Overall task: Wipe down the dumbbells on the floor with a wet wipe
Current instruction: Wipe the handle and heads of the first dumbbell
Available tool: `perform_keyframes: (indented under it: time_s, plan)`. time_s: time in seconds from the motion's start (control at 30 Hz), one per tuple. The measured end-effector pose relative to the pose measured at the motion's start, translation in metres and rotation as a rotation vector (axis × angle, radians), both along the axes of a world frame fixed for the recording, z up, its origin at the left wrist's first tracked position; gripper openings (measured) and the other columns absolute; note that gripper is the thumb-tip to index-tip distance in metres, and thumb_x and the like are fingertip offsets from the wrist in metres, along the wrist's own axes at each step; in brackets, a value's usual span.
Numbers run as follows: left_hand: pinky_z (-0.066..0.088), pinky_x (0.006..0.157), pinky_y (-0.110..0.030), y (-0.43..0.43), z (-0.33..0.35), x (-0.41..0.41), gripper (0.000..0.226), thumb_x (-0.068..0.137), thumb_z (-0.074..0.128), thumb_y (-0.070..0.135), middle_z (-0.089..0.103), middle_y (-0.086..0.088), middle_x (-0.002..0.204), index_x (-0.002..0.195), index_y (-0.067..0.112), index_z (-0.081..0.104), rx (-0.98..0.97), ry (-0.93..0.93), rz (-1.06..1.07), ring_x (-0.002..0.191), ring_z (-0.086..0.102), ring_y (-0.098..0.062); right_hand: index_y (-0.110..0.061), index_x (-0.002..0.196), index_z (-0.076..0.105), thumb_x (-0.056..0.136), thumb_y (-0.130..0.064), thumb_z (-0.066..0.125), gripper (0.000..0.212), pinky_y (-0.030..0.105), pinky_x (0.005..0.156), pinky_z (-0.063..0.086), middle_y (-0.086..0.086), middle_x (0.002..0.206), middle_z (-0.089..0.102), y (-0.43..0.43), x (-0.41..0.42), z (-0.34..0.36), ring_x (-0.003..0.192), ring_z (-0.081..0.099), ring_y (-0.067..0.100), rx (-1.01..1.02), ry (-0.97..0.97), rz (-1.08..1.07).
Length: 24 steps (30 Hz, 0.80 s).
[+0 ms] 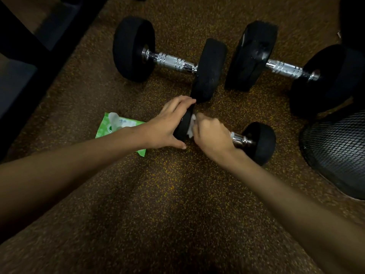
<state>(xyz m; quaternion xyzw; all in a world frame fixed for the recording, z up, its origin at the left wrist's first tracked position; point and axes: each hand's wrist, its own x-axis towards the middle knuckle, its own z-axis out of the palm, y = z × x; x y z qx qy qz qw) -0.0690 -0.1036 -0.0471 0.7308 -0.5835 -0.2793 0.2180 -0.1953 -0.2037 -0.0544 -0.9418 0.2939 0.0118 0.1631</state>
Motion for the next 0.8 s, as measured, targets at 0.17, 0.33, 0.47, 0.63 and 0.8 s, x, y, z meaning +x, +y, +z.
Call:
perform_keyframes:
  time_s: [0.17, 0.33, 0.47, 0.63, 0.8]
  plan:
    - [0.01, 0.112, -0.021, 0.002, -0.003, -0.002, 0.115, 0.059, 0.088, 0.027, 0.016, -0.005, 0.15, 0.148, 0.012, 0.017, -0.042, -0.041, 0.005, 0.141, 0.011, -0.02, 0.008, 0.131, 0.049, 0.086, -0.005, 0.036, 0.048, 0.05, 0.106, 0.039, 0.026, 0.129, 0.055, 0.01, -0.034, -0.031, 0.122, 0.052, 0.038, -0.221, -0.159, 0.244]
    - [0.008, 0.111, -0.021, 0.002, -0.003, -0.003, 0.115, 0.06, 0.087, 0.028, 0.015, -0.005, 0.151, 0.149, 0.013, 0.016, -0.035, -0.065, 0.01, 0.142, 0.009, -0.019, 0.005, 0.131, 0.051, 0.088, -0.001, 0.035, 0.047, 0.045, 0.115, 0.02, 0.024, 0.137, 0.049, 0.012, -0.054, -0.041, 0.13, 0.045, 0.036, -0.435, -0.213, 0.438]
    - [0.007, 0.112, -0.021, 0.0, 0.001, -0.004, 0.115, 0.062, 0.086, 0.028, 0.012, -0.005, 0.152, 0.149, 0.012, 0.013, -0.005, -0.084, 0.001, 0.143, 0.008, -0.019, 0.001, 0.13, 0.054, 0.089, -0.005, 0.037, 0.044, 0.044, 0.116, 0.02, 0.019, 0.135, 0.052, 0.015, -0.061, -0.05, 0.131, 0.045, 0.031, -0.478, -0.153, 0.522]
    - [0.009, 0.115, -0.026, -0.003, 0.009, -0.003, 0.12, 0.064, 0.084, 0.036, 0.005, -0.001, 0.155, 0.151, 0.015, 0.004, 0.092, -0.118, -0.017, 0.144, 0.002, -0.018, 0.003, 0.122, 0.06, 0.07, -0.001, 0.069, 0.052, 0.041, 0.114, 0.023, 0.021, 0.123, 0.062, 0.019, -0.071, -0.049, 0.119, 0.057, 0.032, -0.331, -0.076, 0.448]
    - [0.016, 0.118, -0.037, -0.012, 0.022, 0.004, 0.121, 0.066, 0.077, 0.054, 0.002, 0.001, 0.156, 0.151, 0.016, 0.0, 0.256, -0.13, -0.056, 0.144, 0.006, -0.019, -0.016, 0.124, 0.058, 0.091, -0.01, 0.051, 0.034, 0.033, 0.076, 0.054, 0.007, 0.102, 0.067, 0.018, -0.069, -0.007, 0.086, 0.064, 0.021, 0.144, -0.077, 0.183]
